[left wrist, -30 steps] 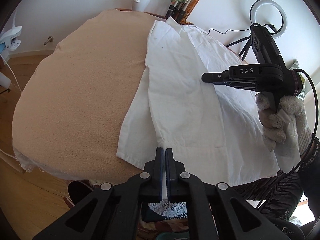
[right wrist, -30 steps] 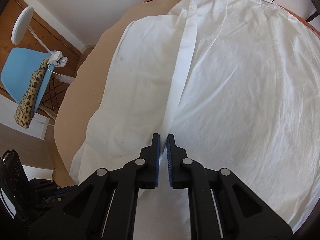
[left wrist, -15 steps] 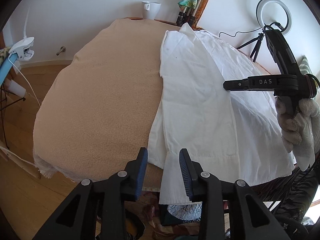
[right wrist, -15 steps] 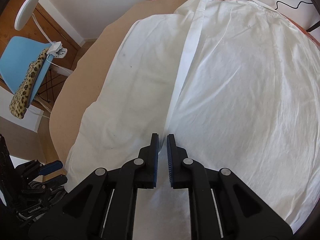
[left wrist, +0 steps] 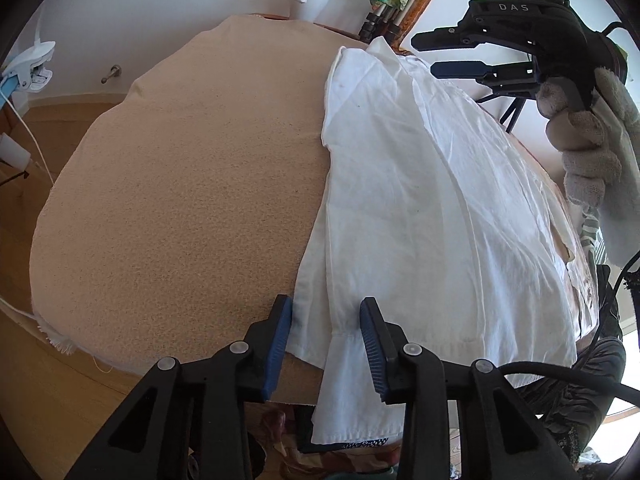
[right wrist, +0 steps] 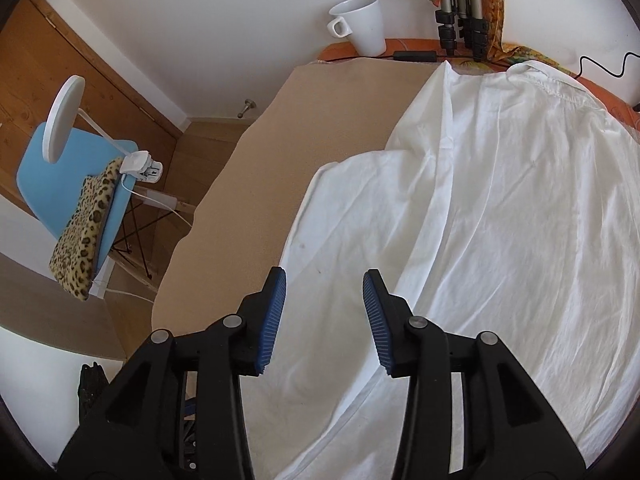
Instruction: Fold small clothes
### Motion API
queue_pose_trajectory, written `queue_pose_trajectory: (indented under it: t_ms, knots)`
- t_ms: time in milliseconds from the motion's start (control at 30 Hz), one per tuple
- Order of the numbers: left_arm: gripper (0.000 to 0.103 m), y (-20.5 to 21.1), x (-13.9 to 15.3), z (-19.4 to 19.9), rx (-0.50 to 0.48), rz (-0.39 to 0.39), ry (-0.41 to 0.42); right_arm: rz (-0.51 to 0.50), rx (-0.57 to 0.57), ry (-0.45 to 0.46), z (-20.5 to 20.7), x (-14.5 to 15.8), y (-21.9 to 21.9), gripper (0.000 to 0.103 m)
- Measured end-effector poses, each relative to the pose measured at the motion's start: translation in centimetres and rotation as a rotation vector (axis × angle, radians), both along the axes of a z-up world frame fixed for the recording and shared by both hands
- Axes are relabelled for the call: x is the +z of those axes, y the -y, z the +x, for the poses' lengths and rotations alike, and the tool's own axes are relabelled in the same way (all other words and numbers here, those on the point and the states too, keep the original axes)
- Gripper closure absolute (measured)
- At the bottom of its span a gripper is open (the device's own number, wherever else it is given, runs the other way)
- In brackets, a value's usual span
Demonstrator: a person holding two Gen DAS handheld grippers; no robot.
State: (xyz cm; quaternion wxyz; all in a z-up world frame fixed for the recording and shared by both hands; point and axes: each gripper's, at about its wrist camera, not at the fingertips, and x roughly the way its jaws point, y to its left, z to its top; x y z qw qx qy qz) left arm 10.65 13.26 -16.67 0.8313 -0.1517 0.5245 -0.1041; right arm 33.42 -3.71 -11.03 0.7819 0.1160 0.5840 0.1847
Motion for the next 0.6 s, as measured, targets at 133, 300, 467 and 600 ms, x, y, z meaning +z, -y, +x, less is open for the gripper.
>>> queue_pose_trajectory:
  t_ms: [133, 300, 467, 600]
  knots:
    - [0.068, -1.3, 0.0, -0.1, 0.049, -0.017, -0.002, -0.024, 0.014, -0.018, 1.6, -0.9, -2.4, 0.06]
    - [0.076, -1.0, -0.1, 0.1, 0.025, -0.036, 0.0, -0.057, 0.011, -0.054, 3.4, -2.5, -4.8, 0.057]
    - [0.102, -1.0, -0.3, 0.6, 0.012, -0.109, -0.024, -0.117, -0.006, -0.08, 5.0, -4.2, -6.4, 0.046]
    - [0.103, -0.4, 0.6, 0.2, -0.015, -0.118, 0.01, -0.191, -0.006, -0.09, 6.1, -5.5, -7.3, 0.046]
